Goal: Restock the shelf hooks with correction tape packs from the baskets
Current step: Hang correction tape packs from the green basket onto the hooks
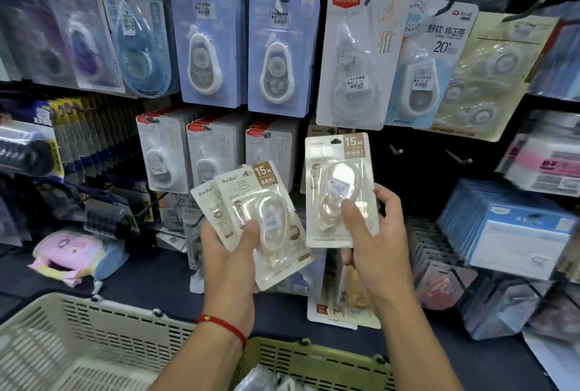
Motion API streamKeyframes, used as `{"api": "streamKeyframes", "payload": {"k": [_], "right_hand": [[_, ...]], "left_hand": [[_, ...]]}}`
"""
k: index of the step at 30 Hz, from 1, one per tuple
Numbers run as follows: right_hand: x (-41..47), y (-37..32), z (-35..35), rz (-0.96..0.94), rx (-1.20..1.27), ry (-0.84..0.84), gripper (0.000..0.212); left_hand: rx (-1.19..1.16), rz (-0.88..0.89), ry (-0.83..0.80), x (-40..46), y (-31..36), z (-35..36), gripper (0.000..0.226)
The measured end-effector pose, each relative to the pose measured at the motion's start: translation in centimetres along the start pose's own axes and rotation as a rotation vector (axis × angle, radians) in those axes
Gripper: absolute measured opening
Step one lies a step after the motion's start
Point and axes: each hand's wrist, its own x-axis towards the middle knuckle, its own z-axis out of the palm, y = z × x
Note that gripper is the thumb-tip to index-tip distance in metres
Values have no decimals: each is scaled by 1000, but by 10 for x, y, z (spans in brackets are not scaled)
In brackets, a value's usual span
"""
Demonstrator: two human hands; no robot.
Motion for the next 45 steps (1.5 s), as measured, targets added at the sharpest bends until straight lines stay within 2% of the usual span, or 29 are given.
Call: {"api": "streamKeyframes", "payload": {"k": [3,7,10,12,15,16,18,20,22,25,28,34,37,45], "right_hand": [[5,0,1,3,21,12,55],[13,2,-1,7,28,7,40],[16,6,-2,10,-9,-2,31],[16,11,-5,68,-145,11,32],[10,28,-18,174,-618,-8,41],[7,32,-20,187,-705,-26,37],[3,33,-16,189,-586,-110,23],[0,28,-7,164,-427,-259,31],[-3,26,0,99,-391,-358,41],[-7,29,3,74,-358,-341,42],[-8,28,3,79,-281,-304,34],[-6,14,-1,-3,-202,-49,23],[-4,9,0,5,-135,-51,31],[1,3,3,4,-79,-132,29]], "left_hand": [[63,81,76,1,1,-3,34],[116,141,154,2,4,-5,36],[129,156,164,2,5,-7,28],[161,223,159,1,6,-7,29],[177,242,127,2,4,-7,31],[174,232,100,2,2,-6,32],[166,188,18,2,-2,-3,33],[159,136,-58,-2,-6,2,31],[157,109,-99,-6,-9,5,31],[158,99,-118,-8,-9,6,34],[128,69,-121,-6,-7,5,37],[163,48,-39,0,-8,1,37],[175,52,-7,1,-7,0,39],[173,67,28,-1,-2,0,37]]}}
